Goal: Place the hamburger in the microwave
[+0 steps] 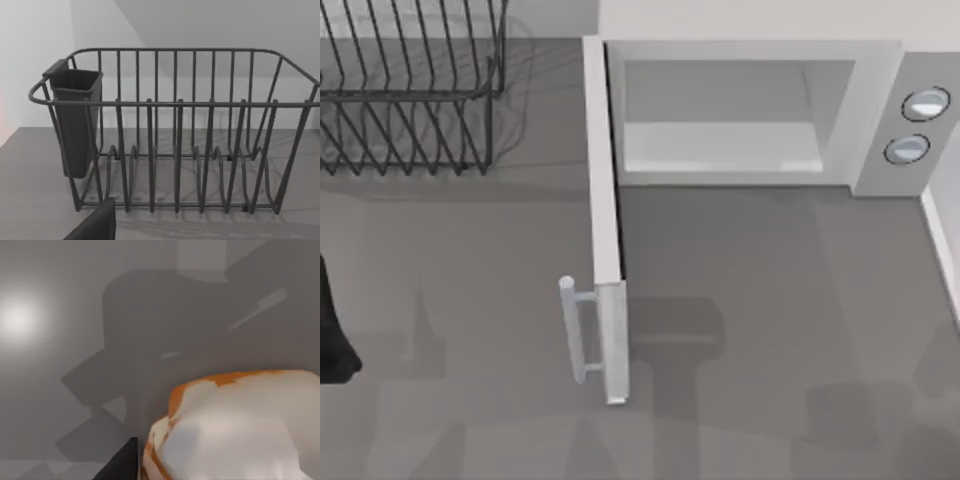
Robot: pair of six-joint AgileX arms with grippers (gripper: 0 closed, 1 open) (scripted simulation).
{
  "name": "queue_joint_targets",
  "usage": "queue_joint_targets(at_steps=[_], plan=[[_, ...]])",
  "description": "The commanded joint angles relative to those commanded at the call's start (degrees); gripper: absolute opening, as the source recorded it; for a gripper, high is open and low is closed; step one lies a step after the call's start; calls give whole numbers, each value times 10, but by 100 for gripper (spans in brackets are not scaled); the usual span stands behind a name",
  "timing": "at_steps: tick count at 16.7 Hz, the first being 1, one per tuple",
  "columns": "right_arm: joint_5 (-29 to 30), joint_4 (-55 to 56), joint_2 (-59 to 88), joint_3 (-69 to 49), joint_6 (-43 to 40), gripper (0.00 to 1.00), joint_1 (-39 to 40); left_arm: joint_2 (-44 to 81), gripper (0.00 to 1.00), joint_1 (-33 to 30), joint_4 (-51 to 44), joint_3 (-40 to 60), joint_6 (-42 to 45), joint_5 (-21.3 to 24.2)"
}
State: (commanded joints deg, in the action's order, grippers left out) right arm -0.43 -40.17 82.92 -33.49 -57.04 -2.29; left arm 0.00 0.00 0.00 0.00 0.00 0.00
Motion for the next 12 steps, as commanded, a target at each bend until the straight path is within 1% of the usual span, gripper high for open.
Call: queue_joint_targets(at_steps=[3,9,12], plan=[[0,-39,-19,-35,-1,0,-2,0,100,0,0,0,0,0],[0,-225,-74,-133,-5,0,-4,0,100,0,0,0,0,0],[0,-268,-98,-167,-5,0,-3,0,100,0,0,0,0,0]])
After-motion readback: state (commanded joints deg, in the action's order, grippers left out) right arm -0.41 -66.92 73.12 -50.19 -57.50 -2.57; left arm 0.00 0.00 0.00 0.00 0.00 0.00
